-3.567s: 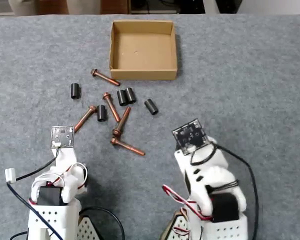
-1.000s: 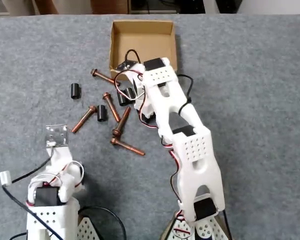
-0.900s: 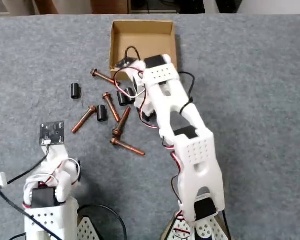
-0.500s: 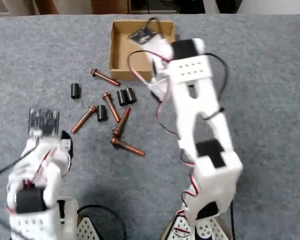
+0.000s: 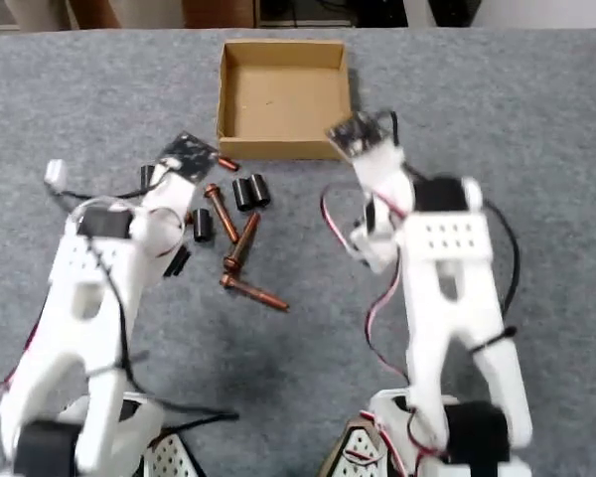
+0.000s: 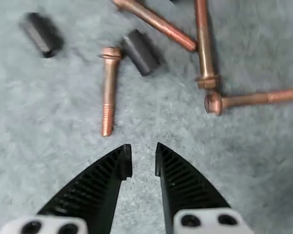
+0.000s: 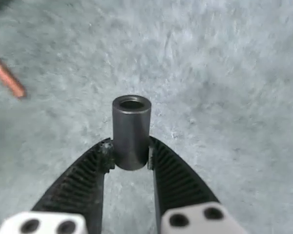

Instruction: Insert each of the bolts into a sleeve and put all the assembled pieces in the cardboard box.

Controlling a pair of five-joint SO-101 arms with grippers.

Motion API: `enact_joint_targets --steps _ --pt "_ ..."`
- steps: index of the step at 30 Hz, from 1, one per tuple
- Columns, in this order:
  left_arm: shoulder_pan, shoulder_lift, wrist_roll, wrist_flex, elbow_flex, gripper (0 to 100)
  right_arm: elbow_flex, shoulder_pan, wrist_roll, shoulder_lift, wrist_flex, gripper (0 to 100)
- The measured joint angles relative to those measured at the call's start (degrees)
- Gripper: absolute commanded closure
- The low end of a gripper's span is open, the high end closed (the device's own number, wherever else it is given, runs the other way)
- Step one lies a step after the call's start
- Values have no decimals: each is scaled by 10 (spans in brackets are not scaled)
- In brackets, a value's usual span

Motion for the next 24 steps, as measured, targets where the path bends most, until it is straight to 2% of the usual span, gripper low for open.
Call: enact_joint_targets --steps 5,10,16,24 --pt "1 147 -22 0 -82 904 209 4 0 -49 -201 979" --pt "1 253 -23 0 -167 903 307 5 -6 -58 -339 979" --pt "1 342 -25 0 -249 903 324 27 -31 -59 -381 979" --pt "-29 452 -97 58 -392 903 330 37 -30 -59 -396 979"
